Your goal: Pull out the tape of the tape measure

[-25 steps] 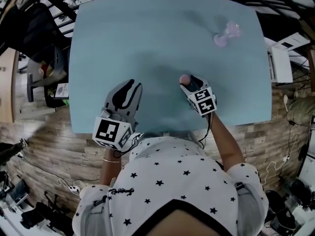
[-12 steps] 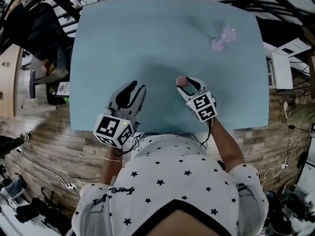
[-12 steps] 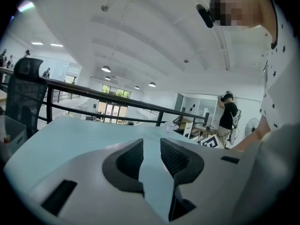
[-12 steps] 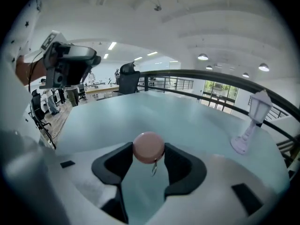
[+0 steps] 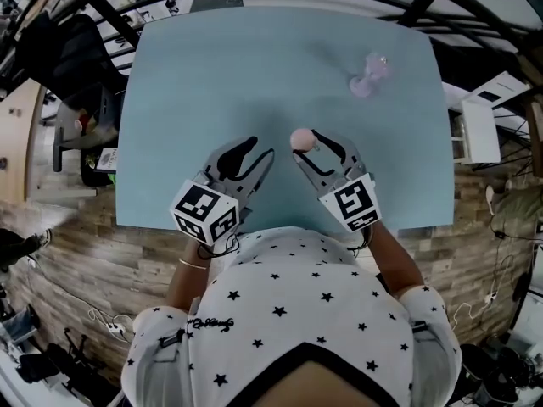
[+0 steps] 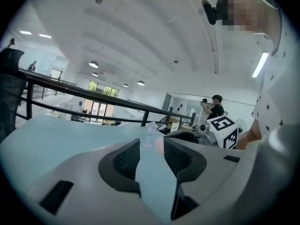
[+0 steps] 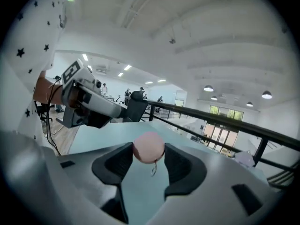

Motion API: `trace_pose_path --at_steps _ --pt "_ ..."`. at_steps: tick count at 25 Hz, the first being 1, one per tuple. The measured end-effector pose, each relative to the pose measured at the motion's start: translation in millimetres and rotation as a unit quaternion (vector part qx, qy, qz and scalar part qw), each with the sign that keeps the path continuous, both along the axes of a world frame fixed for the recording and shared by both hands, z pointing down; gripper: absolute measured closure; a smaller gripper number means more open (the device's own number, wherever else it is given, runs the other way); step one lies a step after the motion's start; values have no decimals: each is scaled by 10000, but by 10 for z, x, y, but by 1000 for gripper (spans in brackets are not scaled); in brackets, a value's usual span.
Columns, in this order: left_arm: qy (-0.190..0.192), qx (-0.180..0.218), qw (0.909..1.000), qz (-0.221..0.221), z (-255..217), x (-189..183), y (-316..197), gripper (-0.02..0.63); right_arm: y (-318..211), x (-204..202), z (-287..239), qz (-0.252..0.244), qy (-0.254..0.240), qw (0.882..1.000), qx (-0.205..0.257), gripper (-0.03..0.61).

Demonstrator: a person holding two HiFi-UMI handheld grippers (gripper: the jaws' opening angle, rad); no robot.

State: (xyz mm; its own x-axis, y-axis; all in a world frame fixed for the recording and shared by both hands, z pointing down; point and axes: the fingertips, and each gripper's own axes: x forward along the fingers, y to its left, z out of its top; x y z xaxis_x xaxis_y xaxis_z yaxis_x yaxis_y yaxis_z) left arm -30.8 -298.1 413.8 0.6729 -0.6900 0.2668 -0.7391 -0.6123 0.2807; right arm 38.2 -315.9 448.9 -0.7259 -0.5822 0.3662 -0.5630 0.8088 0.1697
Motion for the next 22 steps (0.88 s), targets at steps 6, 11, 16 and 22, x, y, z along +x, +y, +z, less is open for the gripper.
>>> trace_pose_path --at_steps 6,11,16,22 --pt "310 -3 9992 249 -80 203 -69 419 77 -195 -317 -471 -62 9968 645 367" --pt "555 -119 9981 234 -75 263 -76 416 103 -272 -353 -718 -210 9952 632 367" --pt "665 -181 9975 151 -68 216 -84 408 135 -305 -374 -846 -230 9941 644 365" --pt "1089 -318 9935 78 -90 232 -91 405 172 -320 -433 -967 -423 9921 679 365"
